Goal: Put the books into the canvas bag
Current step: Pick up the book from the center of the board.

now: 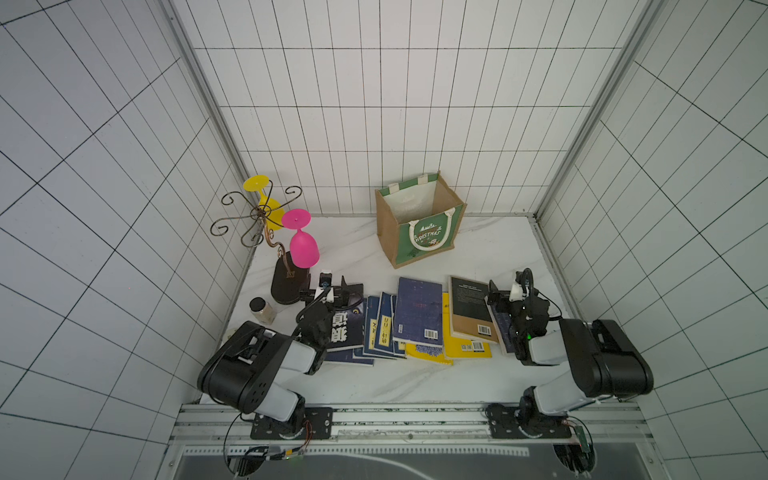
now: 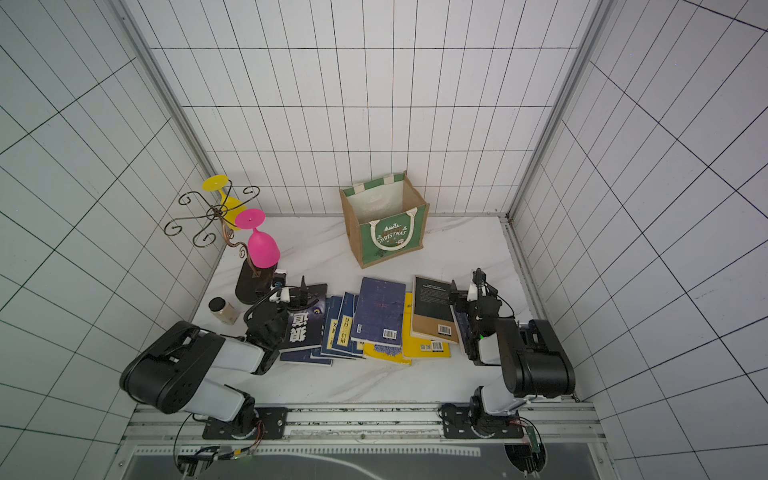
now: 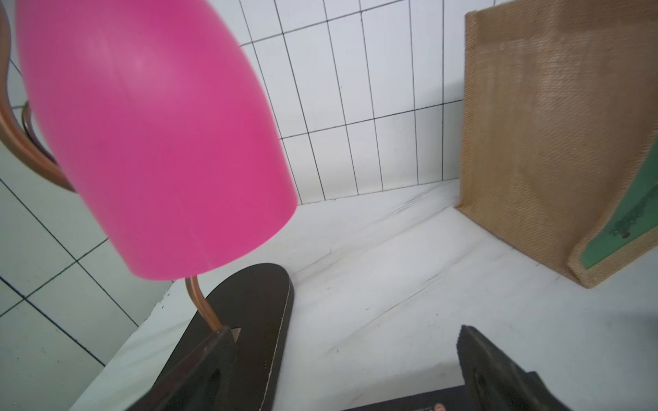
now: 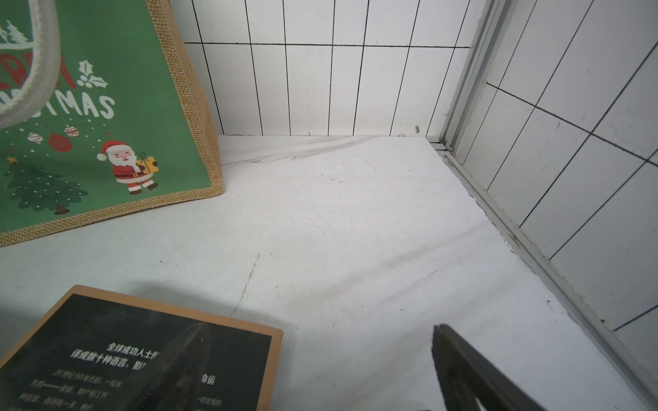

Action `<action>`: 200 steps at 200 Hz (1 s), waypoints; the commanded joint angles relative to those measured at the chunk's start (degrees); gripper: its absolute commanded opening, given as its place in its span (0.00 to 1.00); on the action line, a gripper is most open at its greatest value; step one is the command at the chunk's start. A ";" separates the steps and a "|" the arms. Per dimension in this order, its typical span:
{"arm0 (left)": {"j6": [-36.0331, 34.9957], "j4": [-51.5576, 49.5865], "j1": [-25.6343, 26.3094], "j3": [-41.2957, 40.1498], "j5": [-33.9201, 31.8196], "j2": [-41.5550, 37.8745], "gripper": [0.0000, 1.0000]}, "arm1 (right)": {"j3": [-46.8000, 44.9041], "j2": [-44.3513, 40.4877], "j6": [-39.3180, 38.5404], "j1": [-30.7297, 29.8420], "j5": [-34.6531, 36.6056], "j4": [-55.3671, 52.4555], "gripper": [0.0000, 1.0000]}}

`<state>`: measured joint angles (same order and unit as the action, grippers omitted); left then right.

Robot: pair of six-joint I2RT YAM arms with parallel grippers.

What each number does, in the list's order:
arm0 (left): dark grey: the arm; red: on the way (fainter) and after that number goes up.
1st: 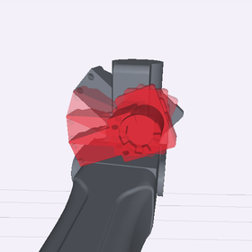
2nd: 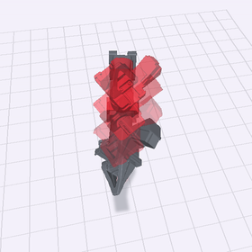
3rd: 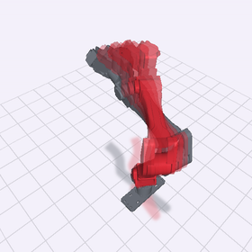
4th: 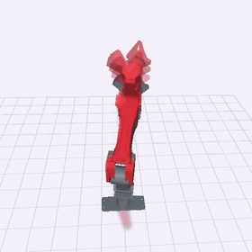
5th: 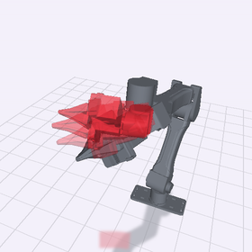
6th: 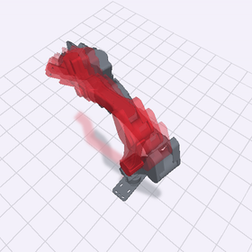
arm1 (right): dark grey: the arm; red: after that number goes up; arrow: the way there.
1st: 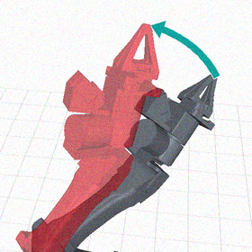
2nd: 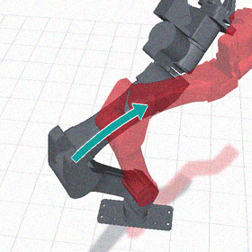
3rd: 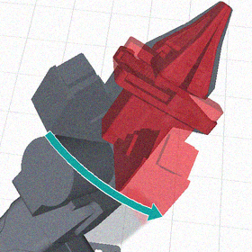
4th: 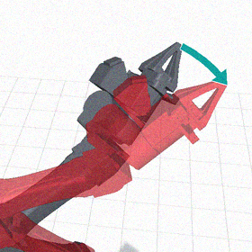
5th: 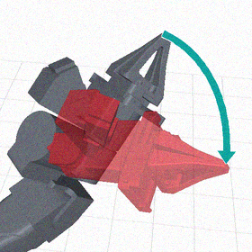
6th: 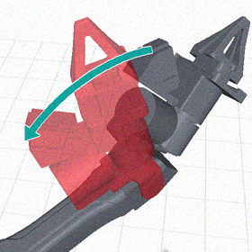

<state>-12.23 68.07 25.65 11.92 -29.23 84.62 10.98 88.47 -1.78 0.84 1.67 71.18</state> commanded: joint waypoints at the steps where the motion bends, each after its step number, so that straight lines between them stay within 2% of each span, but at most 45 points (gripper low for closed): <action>1: -4.14 -5.47 7.50 2.68 -17.76 -3.91 0.97 | 3.21 0.40 -0.57 0.14 0.35 1.95 0.98; 17: -8.55 -14.10 15.34 6.04 -26.62 -6.96 0.97 | 3.26 0.39 -0.51 0.14 0.27 1.95 0.99; 28: -8.20 -20.54 19.49 9.79 -36.81 -8.61 0.97 | 3.26 0.39 -0.42 0.21 0.20 1.95 0.98; 37: -6.60 -30.90 22.03 12.86 -39.74 -10.92 0.98 | 3.34 0.39 -0.42 0.22 0.10 1.86 0.98; 46: -1.98 -43.33 24.23 16.26 -40.00 -13.94 0.97 | 3.45 0.48 -0.26 0.37 -0.21 1.73 0.99; 56: 6.60 -57.57 26.13 19.97 -39.75 -17.36 0.97 | 3.60 0.48 -0.07 0.64 -0.84 1.59 0.98; 70: 20.05 -75.22 27.02 24.80 -34.96 -21.88 0.97 | 3.69 0.44 0.11 1.00 -1.38 1.29 0.98; 87: 28.62 -87.36 27.11 28.08 -26.30 -26.43 0.97 | 3.95 0.56 0.35 1.44 -2.30 0.70 0.98; 99: 30.03 -91.83 27.17 29.04 -19.43 -29.77 0.97 | 4.18 0.60 0.63 1.90 -3.03 0.44 0.98; 133: 35.66 -97.84 27.13 28.25 -8.61 -36.56 0.97 | 4.35 0.65 0.62 2.15 -3.61 0.17 0.98; 186: 40.54 -101.44 27.17 29.82 -4.41 -32.59 0.98 | 4.20 0.35 0.55 2.20 -3.18 0.48 0.98; 200: 41.58 -100.69 27.17 30.16 -3.73 -31.23 0.97 | 6.50 -1.80 0.78 1.97 -1.67 -5.50 0.98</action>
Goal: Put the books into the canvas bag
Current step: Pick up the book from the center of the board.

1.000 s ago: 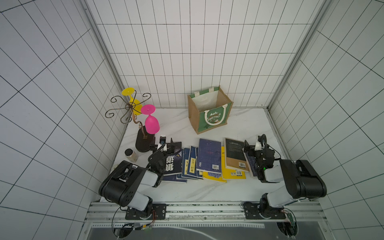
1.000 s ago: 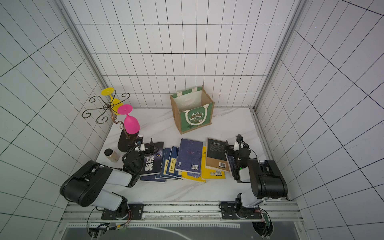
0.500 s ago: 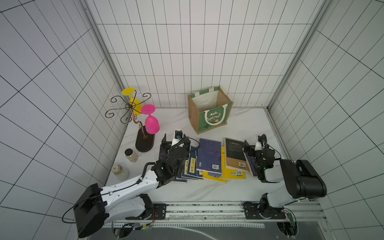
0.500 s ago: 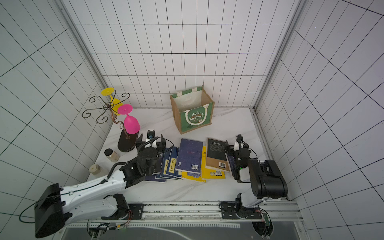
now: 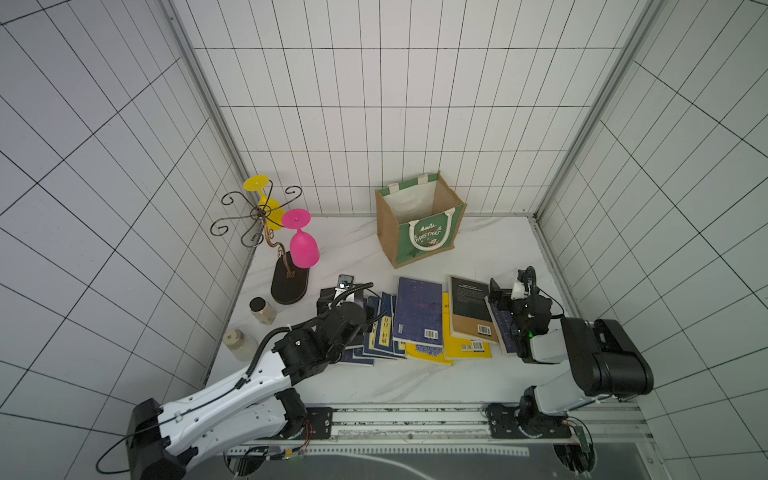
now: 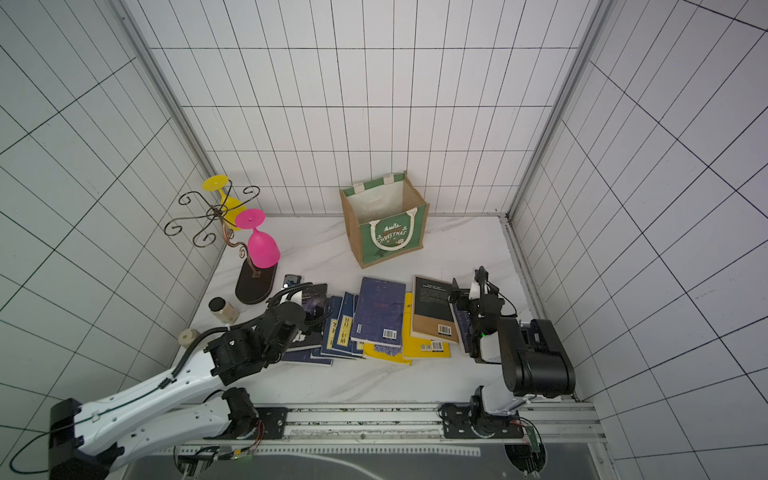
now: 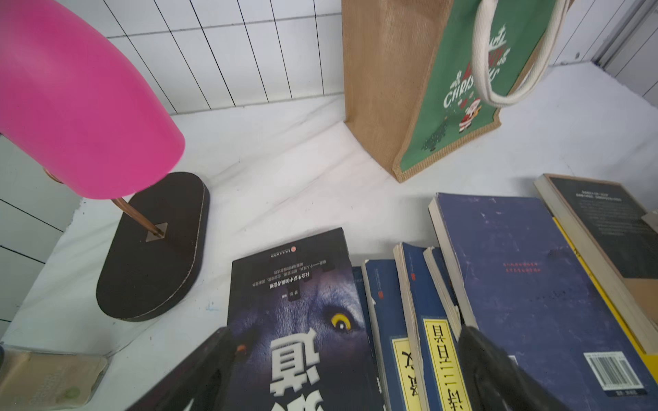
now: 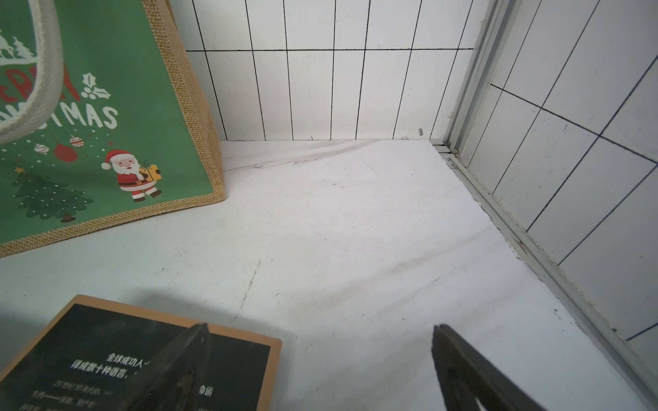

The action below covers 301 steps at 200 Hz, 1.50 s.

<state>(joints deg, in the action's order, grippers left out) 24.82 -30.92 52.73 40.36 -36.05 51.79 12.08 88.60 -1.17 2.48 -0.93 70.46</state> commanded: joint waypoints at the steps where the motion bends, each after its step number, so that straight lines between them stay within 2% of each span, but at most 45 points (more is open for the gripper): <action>1: 4.62 -1.65 0.09 1.78 3.14 1.67 0.97 | 5.58 -2.11 0.23 0.33 1.02 -5.01 0.99; 24: 5.13 -0.38 0.09 1.67 7.33 2.44 0.97 | 8.26 -6.03 1.41 -0.43 6.68 -13.01 0.98; 36: 5.16 1.74 0.09 0.55 8.80 2.29 0.97 | 11.19 -8.32 3.18 -1.07 9.77 -21.14 0.98; 52: 4.71 5.62 0.09 -1.93 9.38 1.89 0.97 | 17.01 -10.14 10.68 -1.33 12.86 -34.56 0.98; 68: 4.66 9.00 0.09 -4.20 9.18 1.50 0.97 | 23.58 -10.17 15.96 -2.04 11.38 -48.31 0.98; 81: 4.54 10.59 0.00 -5.04 9.49 1.54 0.97 | 27.51 -9.85 17.39 -3.27 7.39 -56.04 0.98; 100: 4.73 12.31 -0.06 -5.55 9.49 2.49 0.97 | 30.40 -10.01 17.33 -7.18 2.46 -63.43 0.98; 117: 5.33 12.47 -0.85 -4.88 9.67 4.94 0.97 | 30.65 -10.85 16.67 -12.09 0.93 -67.93 0.98; 144: 4.92 11.88 -3.35 -2.50 14.90 10.16 0.97 | 29.19 -11.75 17.39 -17.52 -6.89 -70.65 0.98; 186: 2.46 12.12 -4.26 0.77 21.14 14.68 0.97 | 26.95 -11.03 18.40 -22.91 -19.65 -70.29 0.98; 209: 1.96 17.44 -6.54 -0.17 29.56 15.88 0.97 | 26.86 -8.28 18.70 -24.15 -25.83 -69.76 0.98; 235: 2.36 21.14 -8.62 -0.54 36.47 17.84 0.97 | 26.92 -4.74 19.05 -25.48 -28.31 -68.90 0.98; 301: 3.67 30.28 -9.13 -2.06 46.22 26.56 0.97 | 26.77 1.69 21.79 -27.75 -33.67 -63.30 0.95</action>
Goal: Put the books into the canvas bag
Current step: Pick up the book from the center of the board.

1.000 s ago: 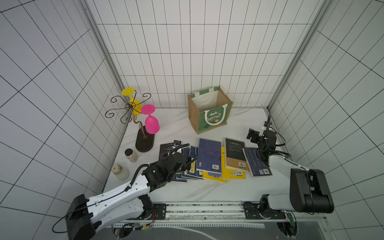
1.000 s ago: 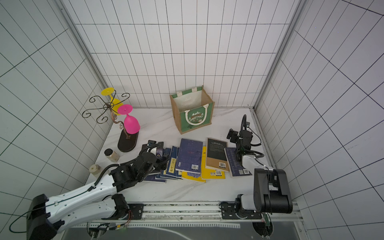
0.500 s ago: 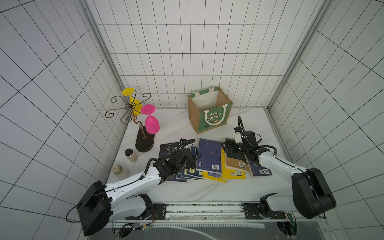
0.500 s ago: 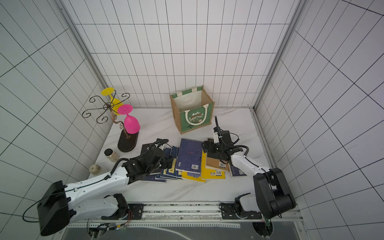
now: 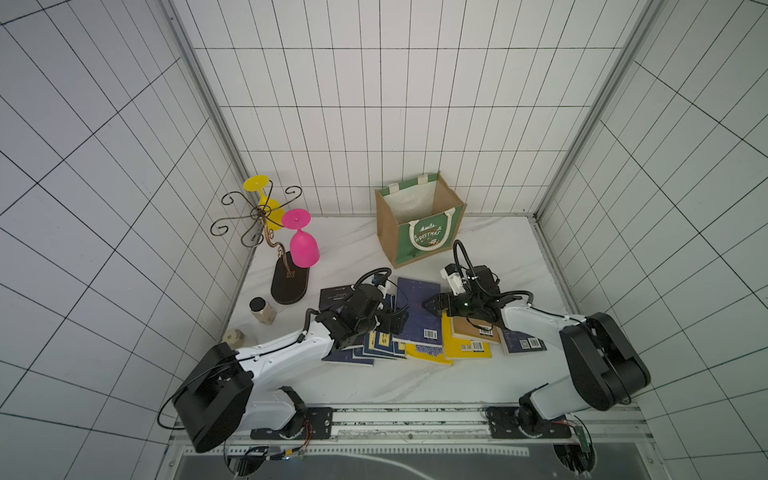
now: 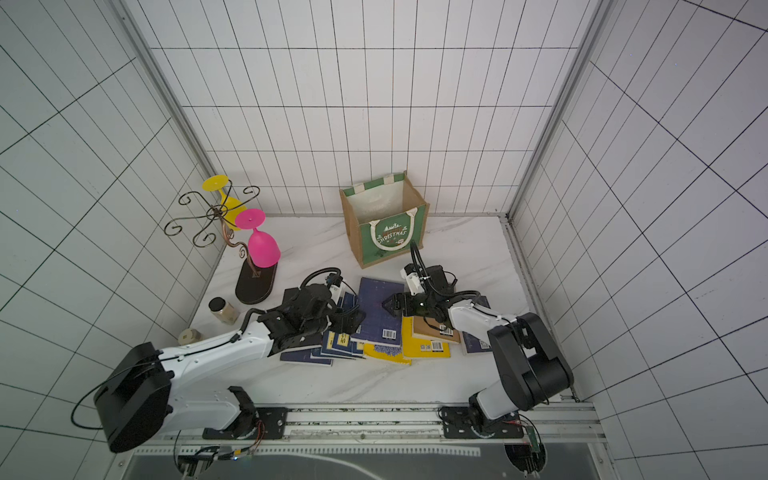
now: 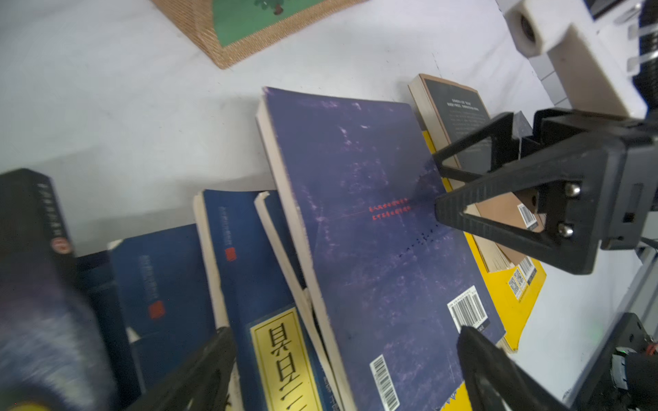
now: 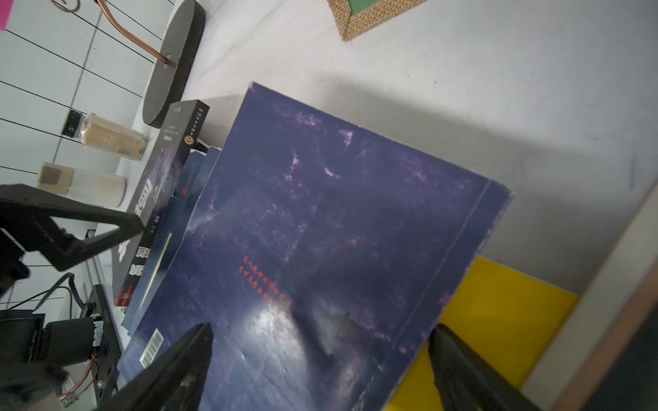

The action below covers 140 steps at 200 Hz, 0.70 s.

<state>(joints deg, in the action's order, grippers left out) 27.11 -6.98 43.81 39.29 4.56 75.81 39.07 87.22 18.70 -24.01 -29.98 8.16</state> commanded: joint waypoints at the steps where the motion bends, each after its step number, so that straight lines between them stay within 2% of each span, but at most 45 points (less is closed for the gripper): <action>1: 1.46 6.53 -0.22 -1.02 5.67 2.61 0.97 | -0.26 3.19 1.94 -1.28 -4.59 -0.98 0.95; 33: 2.63 10.98 -0.29 -3.27 7.03 4.56 0.97 | 0.01 4.95 1.94 -2.34 -6.52 -0.29 0.94; 59: 3.33 13.30 -1.19 -4.62 8.77 5.53 0.86 | -0.28 5.25 1.65 -3.19 -5.91 -1.43 0.94; 101: 5.36 18.34 -3.48 -7.54 12.63 5.80 0.82 | -2.33 5.77 1.30 -4.84 -10.62 1.61 0.94; 140: 5.93 19.36 -4.96 -8.59 14.26 4.68 0.68 | -4.00 4.88 1.88 -6.28 -15.73 7.07 0.94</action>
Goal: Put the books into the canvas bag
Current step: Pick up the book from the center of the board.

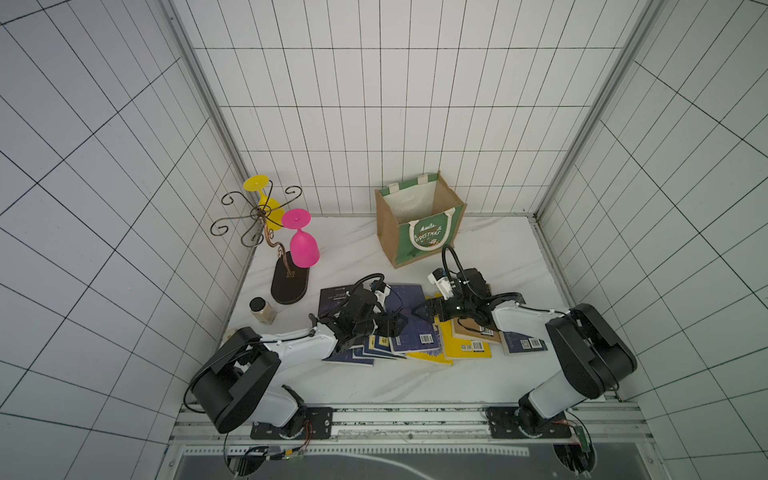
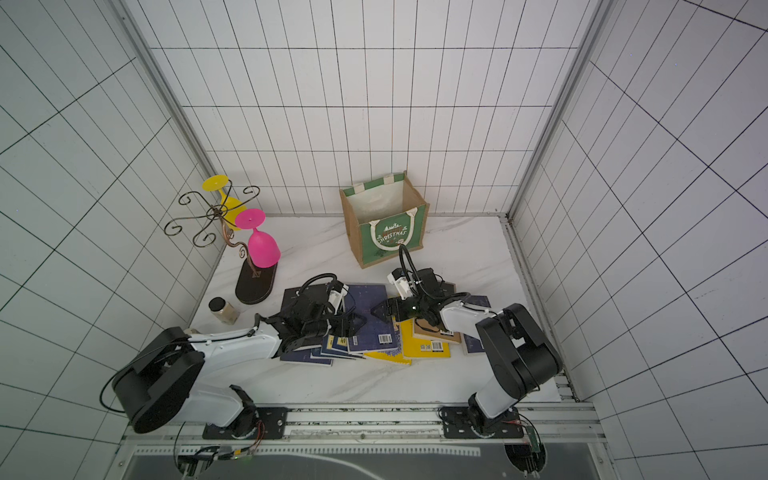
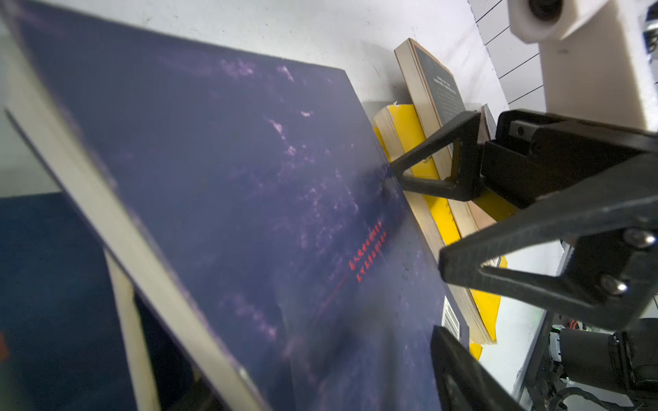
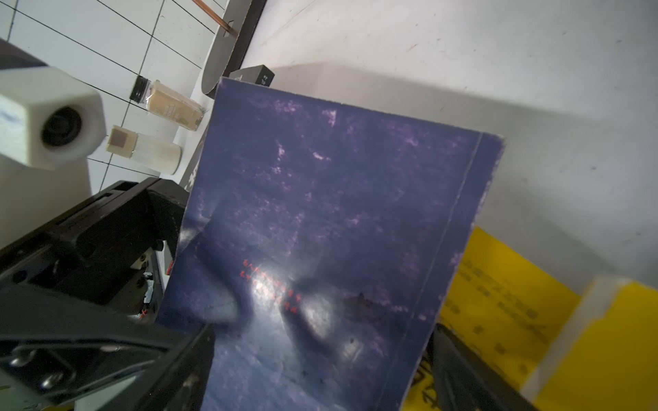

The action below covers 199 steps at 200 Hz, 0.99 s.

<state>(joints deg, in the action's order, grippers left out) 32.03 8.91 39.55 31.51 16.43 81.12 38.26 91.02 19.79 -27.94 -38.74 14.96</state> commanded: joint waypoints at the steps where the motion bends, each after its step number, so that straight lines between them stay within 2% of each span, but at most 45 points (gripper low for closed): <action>1: 1.01 3.48 -0.70 -0.87 2.47 -0.67 0.67 | -3.19 1.08 0.78 -2.32 -7.01 0.30 0.94; 60: 0.47 -0.03 -1.80 -0.88 1.16 -6.25 0.27 | -5.36 -0.42 1.57 -2.48 -7.79 3.79 0.94; 69: -0.02 -1.65 -1.79 -0.66 0.33 -7.91 0.16 | -5.77 -1.20 1.74 -2.44 -8.22 4.83 0.94; 77: -0.58 -3.64 -1.89 -0.25 -0.69 -9.55 0.00 | -6.13 -1.92 1.92 -2.29 -8.53 5.75 0.94; 112: -3.42 -10.97 -2.00 1.26 -1.95 -17.06 0.00 | -8.63 -4.64 4.67 -1.01 -11.58 13.70 0.95; 146: -8.27 -14.09 -1.94 1.11 3.86 -25.98 0.00 | -10.40 -7.98 6.62 -0.33 -14.97 20.19 0.95; 170: -8.14 -13.26 -1.95 0.10 5.40 -31.15 0.00 | -9.56 -13.97 3.61 -0.11 -13.90 15.68 0.95; 187: -8.30 -17.18 -2.12 2.45 5.58 -32.03 0.00 | -8.03 -21.24 -0.04 0.27 -6.98 7.40 0.95; 199: -10.05 -20.59 -2.17 5.54 9.95 -30.84 0.00 | -7.75 -26.86 -1.26 1.12 -3.62 3.89 0.97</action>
<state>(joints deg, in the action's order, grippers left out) 24.80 -8.82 37.71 31.35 20.36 50.04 30.13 72.75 23.03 -28.23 -48.40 26.24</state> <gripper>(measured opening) 0.133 0.956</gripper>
